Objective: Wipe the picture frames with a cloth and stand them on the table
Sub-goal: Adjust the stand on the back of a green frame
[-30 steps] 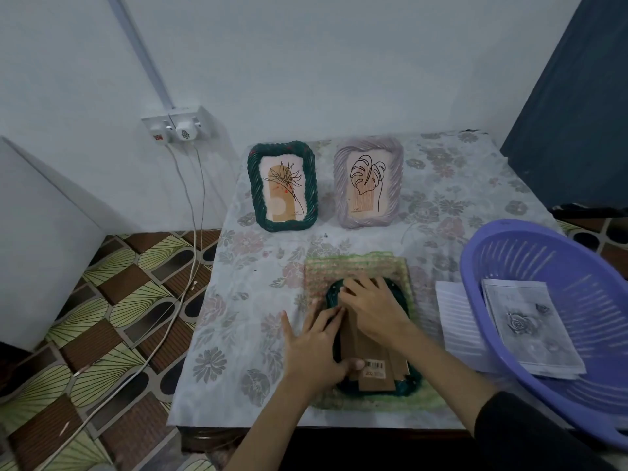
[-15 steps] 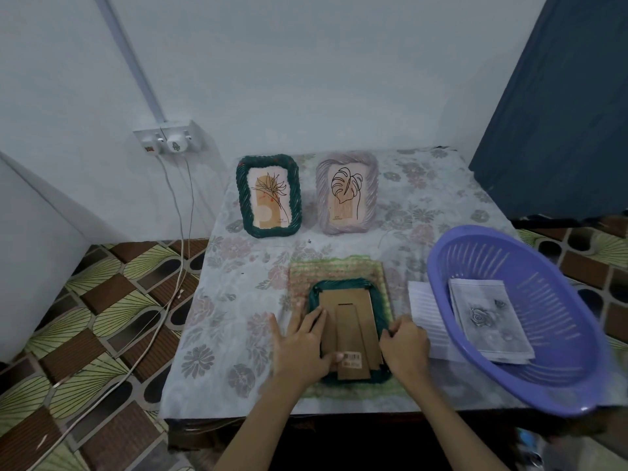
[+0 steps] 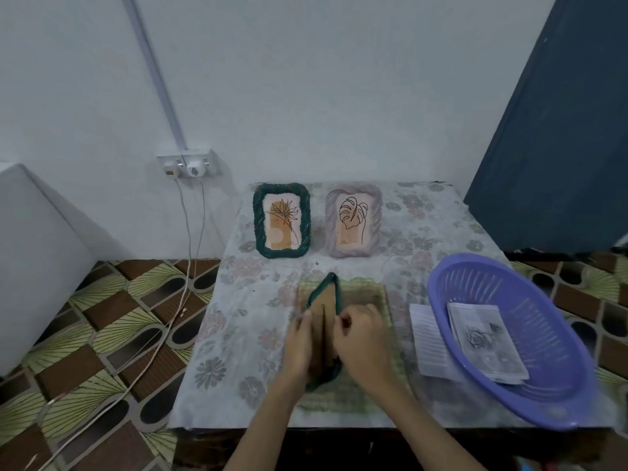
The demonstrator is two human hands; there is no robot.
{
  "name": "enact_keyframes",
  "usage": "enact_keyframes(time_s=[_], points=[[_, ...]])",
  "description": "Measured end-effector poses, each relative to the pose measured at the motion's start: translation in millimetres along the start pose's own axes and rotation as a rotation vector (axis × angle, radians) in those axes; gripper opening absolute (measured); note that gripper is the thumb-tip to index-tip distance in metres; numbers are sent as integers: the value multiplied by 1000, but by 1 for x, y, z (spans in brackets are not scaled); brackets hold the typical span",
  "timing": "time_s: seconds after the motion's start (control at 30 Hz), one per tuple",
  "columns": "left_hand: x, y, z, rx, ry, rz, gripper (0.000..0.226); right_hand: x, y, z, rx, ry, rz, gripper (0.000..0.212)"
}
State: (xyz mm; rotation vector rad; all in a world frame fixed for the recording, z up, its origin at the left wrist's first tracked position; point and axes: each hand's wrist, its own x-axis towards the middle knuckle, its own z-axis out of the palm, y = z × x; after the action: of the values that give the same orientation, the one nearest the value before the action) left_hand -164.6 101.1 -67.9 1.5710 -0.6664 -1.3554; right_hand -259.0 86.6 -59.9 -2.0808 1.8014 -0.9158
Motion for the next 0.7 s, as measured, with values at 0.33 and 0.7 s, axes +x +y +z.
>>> enact_keyframes(time_s=[0.33, 0.7], points=[[29, -3, -94, -573, -166, -298, 77, 3, 34, 19, 54, -179, 79, 35], [36, -19, -110, -699, -233, -290, 68, 2, 98, 14, 55, -439, 647, 19]])
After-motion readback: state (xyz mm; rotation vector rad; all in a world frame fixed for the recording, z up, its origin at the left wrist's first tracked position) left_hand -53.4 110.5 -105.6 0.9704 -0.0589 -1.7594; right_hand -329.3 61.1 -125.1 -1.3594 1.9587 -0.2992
